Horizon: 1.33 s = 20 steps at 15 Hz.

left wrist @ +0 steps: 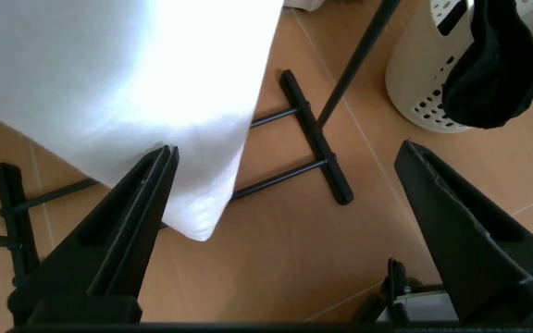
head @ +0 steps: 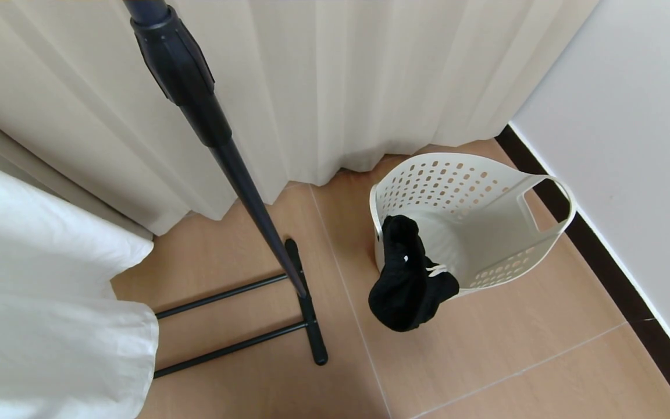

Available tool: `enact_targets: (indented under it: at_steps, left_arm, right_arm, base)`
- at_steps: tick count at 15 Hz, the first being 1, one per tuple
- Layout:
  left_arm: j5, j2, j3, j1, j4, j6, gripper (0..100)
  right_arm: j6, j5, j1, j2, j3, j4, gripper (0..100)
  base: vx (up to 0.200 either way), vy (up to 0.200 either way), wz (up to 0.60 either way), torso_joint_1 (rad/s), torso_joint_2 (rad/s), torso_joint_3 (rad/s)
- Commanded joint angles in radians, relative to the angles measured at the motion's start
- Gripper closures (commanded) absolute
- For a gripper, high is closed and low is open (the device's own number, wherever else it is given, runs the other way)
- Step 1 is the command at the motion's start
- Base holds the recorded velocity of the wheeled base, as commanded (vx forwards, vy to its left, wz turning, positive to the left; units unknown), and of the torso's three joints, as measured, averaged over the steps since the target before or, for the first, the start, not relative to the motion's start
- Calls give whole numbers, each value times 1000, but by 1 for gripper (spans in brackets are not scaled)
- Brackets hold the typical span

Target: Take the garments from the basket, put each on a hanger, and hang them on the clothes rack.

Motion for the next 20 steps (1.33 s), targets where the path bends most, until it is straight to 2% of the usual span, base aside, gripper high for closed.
enact_targets:
  at_steps: [1, 3, 10, 11, 14, 17, 20]
  left_arm:
    - [0, 1, 0, 0, 0, 0, 0]
    - [0, 1, -1, 0, 0, 0, 0]
    - [0, 1, 0, 0, 0, 0, 0]
    - [0, 1, 0, 0, 0, 0, 0]
    - [0, 1, 0, 0, 0, 0, 0]
    - [0, 1, 0, 0, 0, 0, 0]
    - [0, 1, 0, 0, 0, 0, 0]
  right_arm:
    - [-169, 0, 27, 253, -116, -30, 0]
    - [-246, -5, 27, 391, -176, -108, 0]
    - [-399, -17, 30, 907, -396, -384, 0]
    - [-445, -14, 33, 1017, -481, -461, 0]
    - [-513, 1, 48, 1184, -643, -514, 0]
    - [-507, 52, 92, 1367, -787, -541, 0]
    - [-494, 57, 115, 1487, -808, -692, 0]
  base:
    - [0, 0, 0, 0, 0, 0]
    - [0, 0, 0, 0, 0, 0]
    - [0, 0, 0, 0, 0, 0]
    - [0, 0, 0, 0, 0, 0]
    - [0, 0, 0, 0, 0, 0]
    - [0, 0, 0, 0, 0, 0]
    - [0, 0, 0, 0, 0, 0]
